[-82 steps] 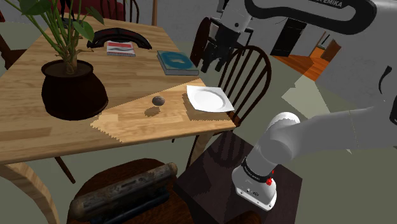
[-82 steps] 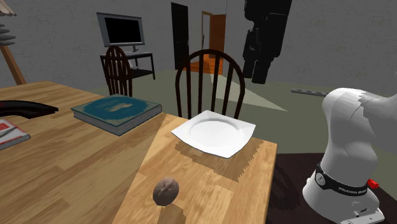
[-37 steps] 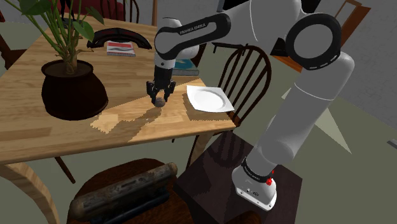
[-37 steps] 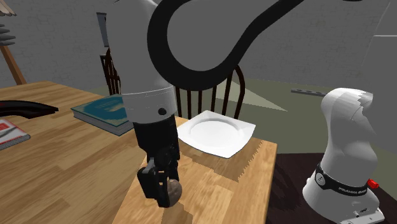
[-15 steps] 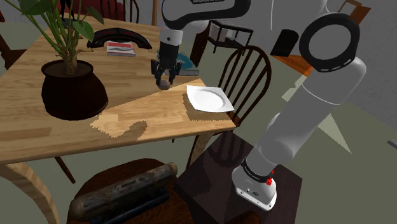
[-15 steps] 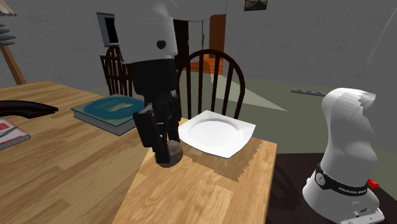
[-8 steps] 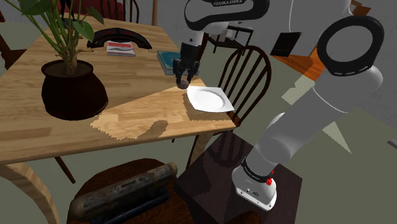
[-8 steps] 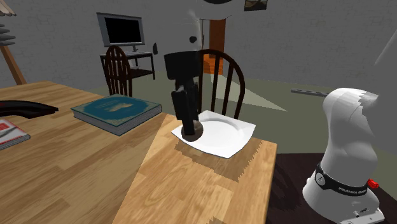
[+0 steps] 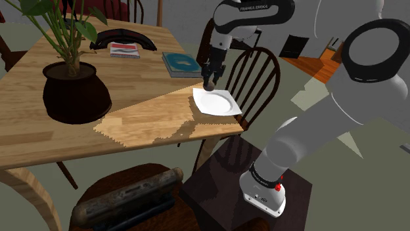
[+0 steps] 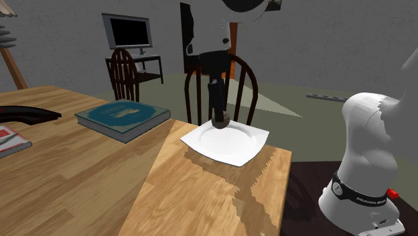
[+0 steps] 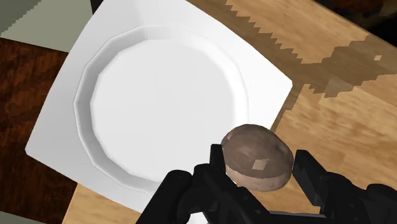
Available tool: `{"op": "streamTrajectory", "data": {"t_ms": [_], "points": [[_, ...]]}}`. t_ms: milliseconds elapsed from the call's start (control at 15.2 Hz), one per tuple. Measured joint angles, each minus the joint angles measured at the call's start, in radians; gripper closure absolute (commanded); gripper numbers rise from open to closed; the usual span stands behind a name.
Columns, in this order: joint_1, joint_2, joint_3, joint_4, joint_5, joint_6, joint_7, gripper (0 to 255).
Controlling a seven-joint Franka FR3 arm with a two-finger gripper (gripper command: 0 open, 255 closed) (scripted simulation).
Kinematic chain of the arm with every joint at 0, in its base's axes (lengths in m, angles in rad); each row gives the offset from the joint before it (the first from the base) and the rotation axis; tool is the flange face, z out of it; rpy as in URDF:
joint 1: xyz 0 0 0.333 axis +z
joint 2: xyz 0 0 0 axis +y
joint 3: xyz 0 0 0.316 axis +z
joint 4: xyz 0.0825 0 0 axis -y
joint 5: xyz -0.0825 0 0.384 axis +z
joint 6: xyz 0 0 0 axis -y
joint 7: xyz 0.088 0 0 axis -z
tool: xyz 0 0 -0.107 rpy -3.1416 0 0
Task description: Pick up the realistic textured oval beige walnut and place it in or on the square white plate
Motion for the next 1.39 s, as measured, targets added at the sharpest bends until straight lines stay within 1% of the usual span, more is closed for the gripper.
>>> {"op": "streamTrajectory", "data": {"t_ms": [264,396,1254,1386], "points": [[-0.044,-0.043,-0.059,-0.013,-0.042,-0.038,-0.083,255],[-0.058,-0.043,-0.080,-0.032,-0.054,-0.022,-0.113,255],[-0.061,0.004,-0.094,-0.170,-0.050,0.160,-0.145,255],[-0.061,0.010,-0.095,-0.175,-0.049,0.170,-0.148,255]]}}
